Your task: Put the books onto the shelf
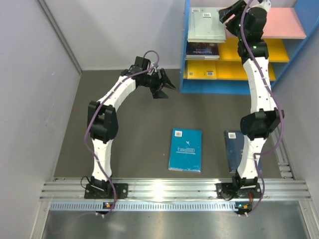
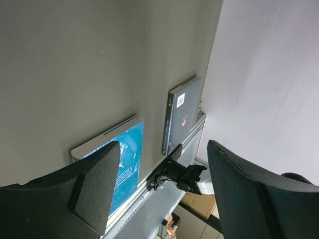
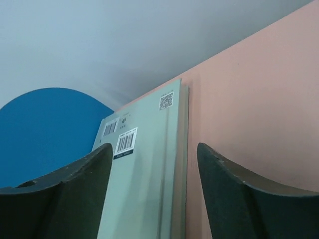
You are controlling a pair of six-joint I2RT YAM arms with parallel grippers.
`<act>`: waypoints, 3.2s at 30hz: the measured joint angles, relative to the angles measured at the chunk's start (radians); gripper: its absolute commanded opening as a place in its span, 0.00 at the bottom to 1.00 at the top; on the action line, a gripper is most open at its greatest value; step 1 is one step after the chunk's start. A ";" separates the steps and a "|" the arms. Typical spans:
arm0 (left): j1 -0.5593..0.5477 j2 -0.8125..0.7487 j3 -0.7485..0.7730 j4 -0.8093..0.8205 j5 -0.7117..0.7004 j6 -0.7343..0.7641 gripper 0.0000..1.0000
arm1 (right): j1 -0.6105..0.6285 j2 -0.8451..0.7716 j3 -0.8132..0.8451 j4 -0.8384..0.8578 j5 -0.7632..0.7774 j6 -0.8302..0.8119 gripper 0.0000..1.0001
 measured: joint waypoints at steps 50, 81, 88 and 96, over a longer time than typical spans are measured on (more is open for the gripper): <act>-0.295 -0.209 -0.864 0.152 0.056 0.023 0.90 | 0.108 -0.593 -2.021 0.238 -0.867 0.074 1.00; -0.288 -0.305 -0.797 0.572 -0.134 0.052 0.00 | 0.263 -0.570 -2.066 0.621 -0.840 0.166 1.00; -0.283 -0.323 -0.793 0.489 -0.098 0.002 0.00 | 0.219 -0.959 -2.079 0.256 -0.583 0.077 1.00; -0.242 -0.323 -0.736 0.584 -0.054 -0.257 0.00 | 0.213 -1.235 -2.078 0.166 -0.538 0.174 1.00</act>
